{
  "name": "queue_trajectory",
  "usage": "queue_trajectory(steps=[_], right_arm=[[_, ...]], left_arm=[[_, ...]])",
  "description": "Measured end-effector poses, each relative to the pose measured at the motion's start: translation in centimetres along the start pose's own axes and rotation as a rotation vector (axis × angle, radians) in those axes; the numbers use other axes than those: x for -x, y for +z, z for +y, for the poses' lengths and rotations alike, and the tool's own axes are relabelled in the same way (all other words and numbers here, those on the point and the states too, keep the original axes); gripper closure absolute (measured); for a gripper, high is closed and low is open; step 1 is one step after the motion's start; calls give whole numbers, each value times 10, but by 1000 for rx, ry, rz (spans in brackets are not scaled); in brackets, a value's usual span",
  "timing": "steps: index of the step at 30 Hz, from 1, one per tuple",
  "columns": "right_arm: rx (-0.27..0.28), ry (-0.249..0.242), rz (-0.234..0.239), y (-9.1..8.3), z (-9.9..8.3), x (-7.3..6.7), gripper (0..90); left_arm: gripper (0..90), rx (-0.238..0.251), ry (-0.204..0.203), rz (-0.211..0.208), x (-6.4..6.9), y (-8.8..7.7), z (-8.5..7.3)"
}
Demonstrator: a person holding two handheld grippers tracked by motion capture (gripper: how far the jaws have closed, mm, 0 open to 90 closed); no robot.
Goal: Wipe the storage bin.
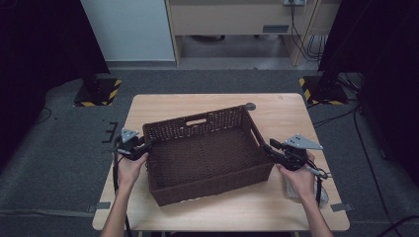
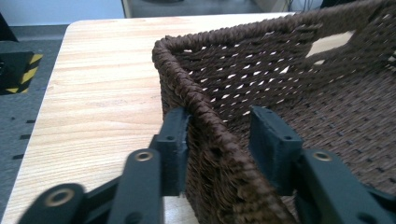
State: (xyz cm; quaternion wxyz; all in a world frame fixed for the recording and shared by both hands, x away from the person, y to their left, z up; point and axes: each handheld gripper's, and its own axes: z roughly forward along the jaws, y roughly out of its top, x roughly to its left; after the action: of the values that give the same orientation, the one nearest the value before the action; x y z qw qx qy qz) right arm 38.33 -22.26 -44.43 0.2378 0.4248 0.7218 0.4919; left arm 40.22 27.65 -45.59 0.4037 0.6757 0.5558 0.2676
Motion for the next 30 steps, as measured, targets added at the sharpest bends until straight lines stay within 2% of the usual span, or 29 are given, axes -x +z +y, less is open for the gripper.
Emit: queue_trajectory(steps=[1,2,3,5,6,7,9,10,11,15,16,19,22,26,27,28,30], right_arm=[[-1,0,-1,0,0,0,636],[0,1,-5,0,-1,1,633],[-3,4,-3,0,-1,1,629],[-9,-5,-5,0,-2,1,627],[-9,-5,-5,0,-2,1,627],[-6,0,-4,0,-2,0,628],[-4,-2,-4,0,-2,-1,636],[-7,-2,-1,0,-2,-1,646],[-13,-12,3,1,-2,-1,659],[-23,-17,12,2,-3,-3,692],[-22,-19,18,2,-3,-4,705],[-31,-22,24,3,-3,-5,724],[-47,-39,9,2,-4,-8,749],[-58,-34,9,0,-4,-9,771],[-56,-39,8,-1,-5,-9,770],[-55,-21,12,-3,-6,-12,767],[-55,-16,14,-4,-7,-12,766]], left_arm=[[515,9,-13,-6,0,-3,-1],[483,9,-7,-8,1,-6,-1],[466,18,1,-7,2,-11,-1],[448,39,-12,-21,6,-22,-1],[445,39,-12,-21,6,-22,-1],[436,39,-1,-42,13,-31,-4],[431,36,9,-53,20,-36,-7],[429,36,9,-53,20,-36,-7],[419,14,24,-44,24,-37,-9],[440,7,39,-19,24,-34,-10],[470,11,39,-12,24,-34,-11],[480,17,45,-10,24,-34,-12],[486,16,46,-7,24,-33,-14],[509,7,57,2,23,-33,-14],[524,1,62,9,22,-31,-14],[563,-6,74,18,21,-29,-15],[585,-3,73,21,19,-27,-16]])
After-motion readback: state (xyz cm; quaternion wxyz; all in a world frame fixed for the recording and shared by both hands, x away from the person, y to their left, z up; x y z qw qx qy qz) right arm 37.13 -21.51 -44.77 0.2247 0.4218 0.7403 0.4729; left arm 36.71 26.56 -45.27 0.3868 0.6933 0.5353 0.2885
